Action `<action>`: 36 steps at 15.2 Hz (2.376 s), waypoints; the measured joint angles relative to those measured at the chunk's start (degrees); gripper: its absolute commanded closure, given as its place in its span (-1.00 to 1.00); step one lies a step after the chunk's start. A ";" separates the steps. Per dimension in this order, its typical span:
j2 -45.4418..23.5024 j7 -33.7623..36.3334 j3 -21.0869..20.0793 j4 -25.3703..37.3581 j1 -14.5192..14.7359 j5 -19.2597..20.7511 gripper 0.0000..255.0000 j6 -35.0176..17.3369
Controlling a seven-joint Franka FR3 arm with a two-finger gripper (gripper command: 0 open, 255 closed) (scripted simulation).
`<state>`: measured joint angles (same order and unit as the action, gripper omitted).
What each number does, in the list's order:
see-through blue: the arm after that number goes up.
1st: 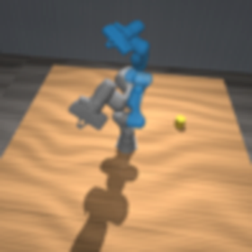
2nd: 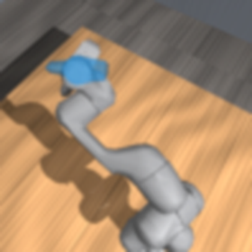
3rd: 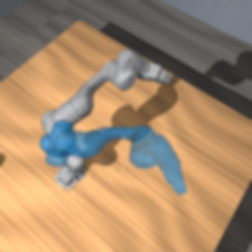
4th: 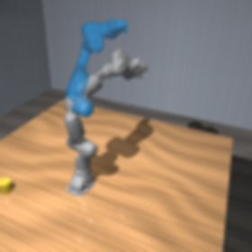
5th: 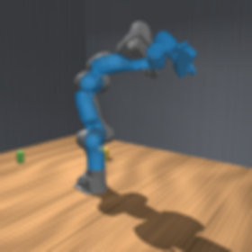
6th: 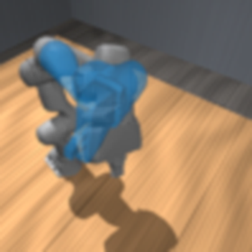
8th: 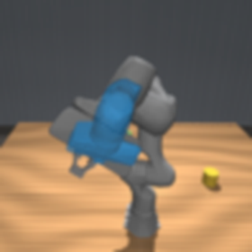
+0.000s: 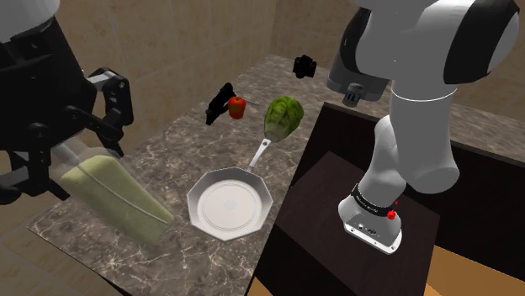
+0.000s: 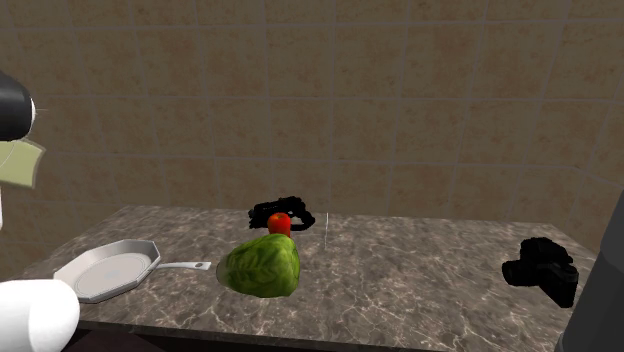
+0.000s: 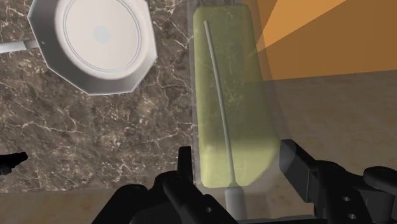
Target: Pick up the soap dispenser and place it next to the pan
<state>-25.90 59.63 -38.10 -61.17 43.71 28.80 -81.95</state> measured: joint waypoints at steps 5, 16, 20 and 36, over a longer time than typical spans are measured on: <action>1.99 1.26 -0.39 -7.12 -2.23 -1.26 1.00 -4.99; 3.50 3.22 -0.44 -17.75 -4.90 -2.01 1.00 -13.85; 3.74 3.93 -0.35 -21.19 -5.64 -1.99 1.00 -16.94; 2.08 7.54 0.67 -31.49 -6.70 0.17 1.00 -27.93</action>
<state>-23.82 67.17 -37.43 -92.66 37.01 28.97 -109.89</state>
